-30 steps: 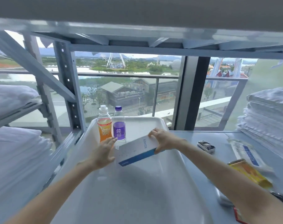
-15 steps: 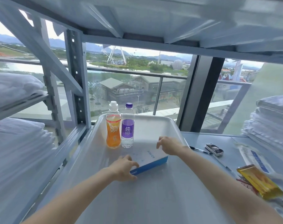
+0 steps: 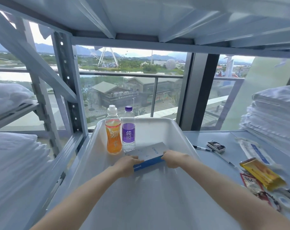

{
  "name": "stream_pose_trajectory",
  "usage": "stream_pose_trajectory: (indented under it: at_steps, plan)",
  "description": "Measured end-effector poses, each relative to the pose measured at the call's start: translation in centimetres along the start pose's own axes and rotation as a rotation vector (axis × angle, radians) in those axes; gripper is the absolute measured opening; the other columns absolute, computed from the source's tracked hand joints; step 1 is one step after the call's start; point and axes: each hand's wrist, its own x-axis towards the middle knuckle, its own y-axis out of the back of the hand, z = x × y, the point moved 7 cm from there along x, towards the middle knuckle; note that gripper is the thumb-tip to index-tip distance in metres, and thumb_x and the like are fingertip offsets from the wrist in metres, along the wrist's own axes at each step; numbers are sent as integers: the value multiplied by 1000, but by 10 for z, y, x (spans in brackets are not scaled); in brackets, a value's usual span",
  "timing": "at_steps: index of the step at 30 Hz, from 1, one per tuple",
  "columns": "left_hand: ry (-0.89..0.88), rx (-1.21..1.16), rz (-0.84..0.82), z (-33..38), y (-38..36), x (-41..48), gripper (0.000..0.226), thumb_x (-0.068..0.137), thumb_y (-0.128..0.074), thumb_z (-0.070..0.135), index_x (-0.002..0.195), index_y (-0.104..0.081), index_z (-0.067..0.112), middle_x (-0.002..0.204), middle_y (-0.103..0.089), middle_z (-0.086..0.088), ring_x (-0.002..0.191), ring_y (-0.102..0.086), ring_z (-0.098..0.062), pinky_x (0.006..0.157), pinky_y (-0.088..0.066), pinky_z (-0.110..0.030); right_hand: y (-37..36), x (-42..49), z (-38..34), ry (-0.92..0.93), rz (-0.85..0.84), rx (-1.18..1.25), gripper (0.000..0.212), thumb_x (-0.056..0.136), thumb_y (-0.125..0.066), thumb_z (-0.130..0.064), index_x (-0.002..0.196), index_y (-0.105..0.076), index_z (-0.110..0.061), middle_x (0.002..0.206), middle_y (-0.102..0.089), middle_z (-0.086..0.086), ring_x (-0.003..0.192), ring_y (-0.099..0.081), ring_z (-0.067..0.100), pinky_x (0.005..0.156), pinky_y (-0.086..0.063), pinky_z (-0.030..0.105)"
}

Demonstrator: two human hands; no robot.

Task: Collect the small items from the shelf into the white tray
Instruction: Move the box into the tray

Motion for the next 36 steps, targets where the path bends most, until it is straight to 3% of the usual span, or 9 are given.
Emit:
stream_pose_trajectory:
  at_steps: [3,8,12,16,22,26,30,34,36]
  plan:
    - [-58,-75,-11,12,3,3,60,86,-43,-3,131,-51,36,137,-52,1,122,-49,-22,95,-45,-32,4,2,5,-59,29,72,42,88,-36,2,130,-42,-3,125,-48,12,101,-50,27,83,-42,35]
    - [-88,-62,86,31,4,8,57,87,-44,0,133,-48,34,143,-45,-1,132,-40,-20,106,-36,-35,18,1,5,-13,70,186,50,95,-34,-2,144,-28,-6,152,-27,10,136,-33,28,110,-32,37]
    - [124,-218,61,4,0,14,47,88,-50,6,134,-48,16,140,-48,-6,126,-45,-21,104,-38,-28,17,-3,-1,43,-2,199,52,94,-51,-21,143,-36,-13,146,-40,8,132,-38,27,109,-33,36]
    - [169,-417,-121,15,-20,15,56,92,-53,21,144,-33,21,146,-37,-7,127,-43,-21,100,-37,-23,7,-7,-1,54,-81,175,62,88,-60,-19,144,-34,-17,145,-40,8,130,-40,26,107,-36,35]
    - [176,-410,-143,27,-29,27,77,90,-57,31,149,-8,23,148,-36,-8,129,-42,-24,100,-35,-24,7,-19,-4,71,-103,84,62,78,-73,-27,132,-49,-7,141,-43,12,124,-46,29,102,-43,36]
    - [147,-294,-116,35,-34,45,82,91,-54,34,148,4,27,144,-40,-15,128,-44,-29,103,-38,-31,4,-26,-5,72,-110,-7,51,77,-75,-23,118,-56,-1,107,-56,13,111,-56,32,86,-48,34]
    - [120,-165,15,37,-27,62,57,96,-32,50,142,-32,17,131,-55,-10,112,-56,-26,98,-44,-31,5,-23,-13,40,-57,-209,39,84,-66,-10,119,-56,4,123,-53,19,109,-58,36,87,-50,40]
    - [148,-207,-46,35,-16,69,68,97,-39,32,147,8,30,135,-50,-15,115,-55,-30,92,-46,-32,18,-32,-11,31,-41,-188,36,84,-65,-7,117,-56,5,120,-54,20,106,-58,37,86,-50,40]
    - [132,-171,-19,39,2,68,78,93,-46,20,148,10,23,140,-46,-15,122,-50,-30,98,-44,-36,39,-47,-2,82,60,-51,37,86,-65,-16,116,-57,4,112,-57,19,102,-58,34,89,-49,39]
